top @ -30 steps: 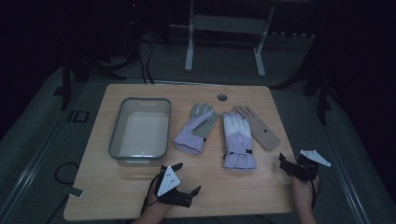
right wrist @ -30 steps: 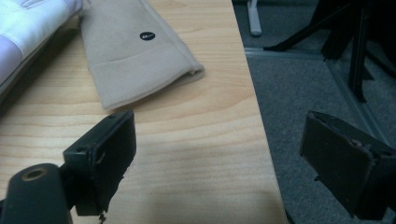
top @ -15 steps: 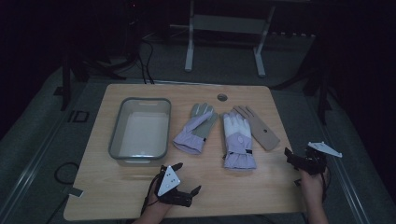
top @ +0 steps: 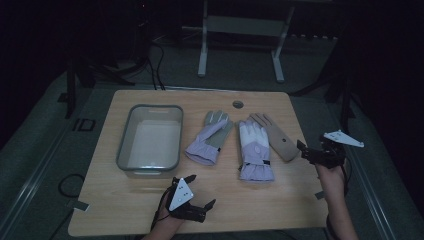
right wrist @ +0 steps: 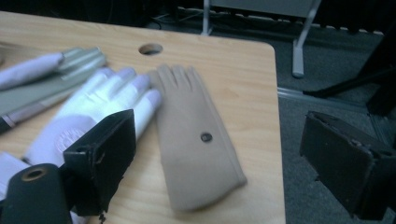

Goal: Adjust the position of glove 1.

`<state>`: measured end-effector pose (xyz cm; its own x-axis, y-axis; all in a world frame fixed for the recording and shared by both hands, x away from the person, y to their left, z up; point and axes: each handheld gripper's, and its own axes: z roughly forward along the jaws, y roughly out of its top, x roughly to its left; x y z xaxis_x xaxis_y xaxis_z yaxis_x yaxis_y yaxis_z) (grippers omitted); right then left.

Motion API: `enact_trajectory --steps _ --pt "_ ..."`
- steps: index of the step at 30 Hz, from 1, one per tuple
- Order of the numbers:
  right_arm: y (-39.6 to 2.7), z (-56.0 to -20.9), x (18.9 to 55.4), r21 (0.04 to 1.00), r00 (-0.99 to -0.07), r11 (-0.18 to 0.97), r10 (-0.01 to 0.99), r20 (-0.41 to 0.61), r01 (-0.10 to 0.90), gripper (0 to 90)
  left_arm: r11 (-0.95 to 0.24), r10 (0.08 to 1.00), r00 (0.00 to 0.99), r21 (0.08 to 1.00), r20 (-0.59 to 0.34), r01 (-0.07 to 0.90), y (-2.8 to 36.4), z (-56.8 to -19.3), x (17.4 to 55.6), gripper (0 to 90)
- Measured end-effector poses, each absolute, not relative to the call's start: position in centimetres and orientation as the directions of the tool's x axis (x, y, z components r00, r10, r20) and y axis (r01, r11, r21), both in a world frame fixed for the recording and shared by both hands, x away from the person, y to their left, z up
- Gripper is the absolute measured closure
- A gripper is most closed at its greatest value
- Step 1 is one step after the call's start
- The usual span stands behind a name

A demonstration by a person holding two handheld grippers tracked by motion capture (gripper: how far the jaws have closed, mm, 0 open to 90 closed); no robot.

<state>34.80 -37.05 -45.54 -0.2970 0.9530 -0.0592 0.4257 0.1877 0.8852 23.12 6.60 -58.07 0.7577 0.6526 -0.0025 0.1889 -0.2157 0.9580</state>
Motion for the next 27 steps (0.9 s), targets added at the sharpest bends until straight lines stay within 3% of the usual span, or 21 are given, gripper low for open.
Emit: enact_trajectory --steps 9,13,19,27 --pt "-34.5 -43.3 36.3 0.869 -0.359 0.246 0.929 -0.086 0.428 10.8 -0.215 0.651 0.759 0.958 -0.002 0.187 6.6 -58.1 23.1 0.0" --pt "-33.6 -43.0 37.5 0.846 -0.432 0.244 0.902 -0.019 0.474 13.9 -0.217 0.65 0.76 0.958 -0.001 0.186 6.6 -58.1 23.1 0.0" --pt "-32.0 -43.1 38.9 0.83 -0.454 0.241 0.891 0.017 0.503 14.5 -0.217 0.648 0.762 0.958 -0.001 0.187 6.6 -58.1 23.1 0.0" --pt "-28.9 -42.7 39.9 0.826 -0.5 0.289 0.866 -0.01 0.484 12.2 -0.218 0.646 0.763 0.958 -0.001 0.186 6.6 -58.1 23.1 0.0"
